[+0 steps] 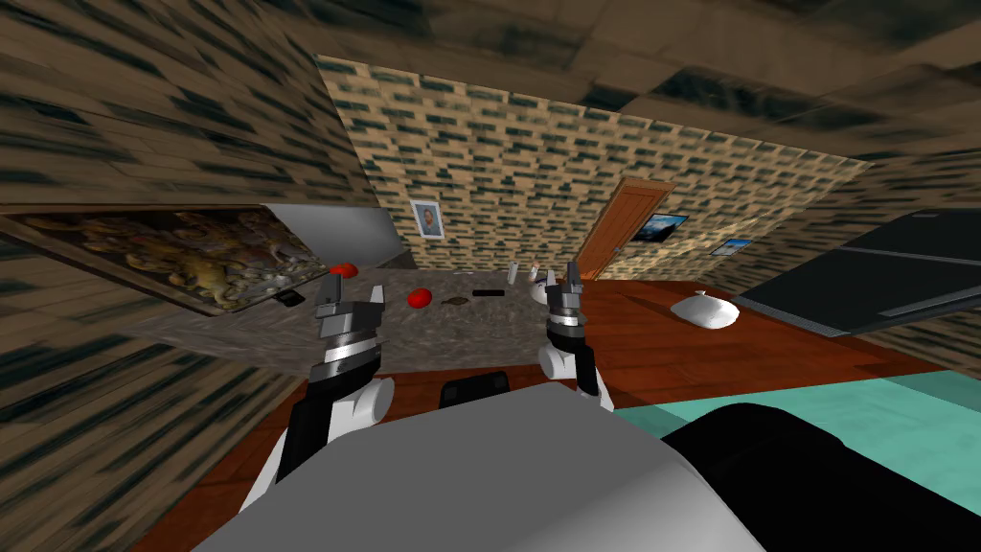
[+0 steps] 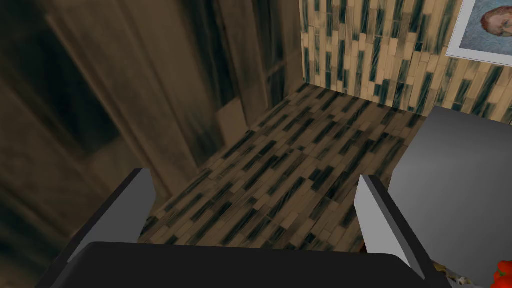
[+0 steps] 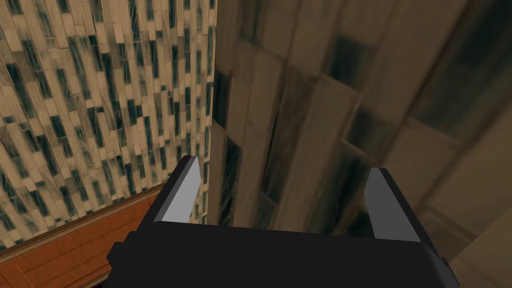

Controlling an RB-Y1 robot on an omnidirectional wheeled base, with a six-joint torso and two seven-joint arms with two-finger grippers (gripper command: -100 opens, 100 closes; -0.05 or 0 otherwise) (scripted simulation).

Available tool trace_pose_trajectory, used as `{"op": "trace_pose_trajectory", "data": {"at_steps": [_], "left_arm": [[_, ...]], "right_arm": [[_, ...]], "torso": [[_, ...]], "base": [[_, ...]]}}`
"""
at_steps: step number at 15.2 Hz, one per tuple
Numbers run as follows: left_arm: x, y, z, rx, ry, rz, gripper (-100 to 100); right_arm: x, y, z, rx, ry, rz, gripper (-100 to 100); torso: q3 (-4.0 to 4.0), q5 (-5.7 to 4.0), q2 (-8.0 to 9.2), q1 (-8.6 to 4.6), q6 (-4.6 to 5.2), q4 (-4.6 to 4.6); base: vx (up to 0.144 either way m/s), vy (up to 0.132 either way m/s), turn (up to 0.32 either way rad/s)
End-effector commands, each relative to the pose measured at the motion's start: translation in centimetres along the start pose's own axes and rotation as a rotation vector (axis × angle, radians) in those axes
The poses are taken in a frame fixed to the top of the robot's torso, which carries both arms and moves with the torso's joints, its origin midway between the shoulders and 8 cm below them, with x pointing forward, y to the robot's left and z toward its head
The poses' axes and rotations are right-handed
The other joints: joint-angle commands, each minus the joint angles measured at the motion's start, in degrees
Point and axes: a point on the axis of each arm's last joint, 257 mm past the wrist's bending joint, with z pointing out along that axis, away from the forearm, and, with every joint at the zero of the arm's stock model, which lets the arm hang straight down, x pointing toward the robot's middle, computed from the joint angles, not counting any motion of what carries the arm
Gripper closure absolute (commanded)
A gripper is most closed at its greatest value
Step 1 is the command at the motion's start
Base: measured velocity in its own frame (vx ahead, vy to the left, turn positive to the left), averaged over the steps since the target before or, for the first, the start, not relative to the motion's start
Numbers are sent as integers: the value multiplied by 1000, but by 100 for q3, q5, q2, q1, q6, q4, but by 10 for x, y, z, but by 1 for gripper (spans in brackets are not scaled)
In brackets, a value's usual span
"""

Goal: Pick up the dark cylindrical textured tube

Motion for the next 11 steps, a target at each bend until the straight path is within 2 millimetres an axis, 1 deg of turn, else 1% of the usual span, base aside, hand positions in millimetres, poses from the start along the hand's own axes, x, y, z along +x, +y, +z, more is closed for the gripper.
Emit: {"op": "trace_pose_trajectory", "data": {"at_steps": [1,2,3,4,5,6,7,8,9,10,11], "left_arm": [[0,0,0,0,0,0,0],[0,0,0,0,0,0,0],[0,0,0,0,0,0,0],[0,0,0,0,0,0,0],[0,0,0,0,0,0,0],[0,0,0,0,0,0,0],[0,0,0,0,0,0,0],[0,0,0,0,0,0,0],[0,0,0,0,0,0,0],[0,0,0,0,0,0,0],[0,0,0,0,0,0,0]], "right_arm": [[6,-4,-2,8,36,-13,-100],[11,-9,-4,18,67,-24,-100],[11,-9,-4,18,67,-24,-100],[17,-15,-8,30,104,-38,-100],[17,-15,-8,30,104,-38,-100],[24,-23,-12,46,146,-54,-100],[24,-23,-12,46,147,-54,-100],[30,-32,-18,66,189,-71,-100],[31,-32,-19,66,196,-73,-100],[37,-43,-26,90,236,-89,-100],[39,-43,-26,89,249,-94,-100]], "torso": [[0,0,0,0,0,0],[3,0,6,2,-1,1],[9,1,17,7,-1,3],[14,2,26,11,-1,5],[19,3,35,15,-1,7],[22,3,38,16,0,8],[25,3,45,15,-1,9],[27,3,47,14,-1,10],[27,3,48,13,-1,10],[27,3,47,13,-1,10],[27,3,48,18,-2,10]], "base": [[-26,11,27],[-67,32,70],[-85,37,50],[-101,47,50],[-96,42,40],[-116,40,67],[-114,34,62],[-105,33,80],[-101,35,65],[-110,58,106],[-107,64,95]]}}
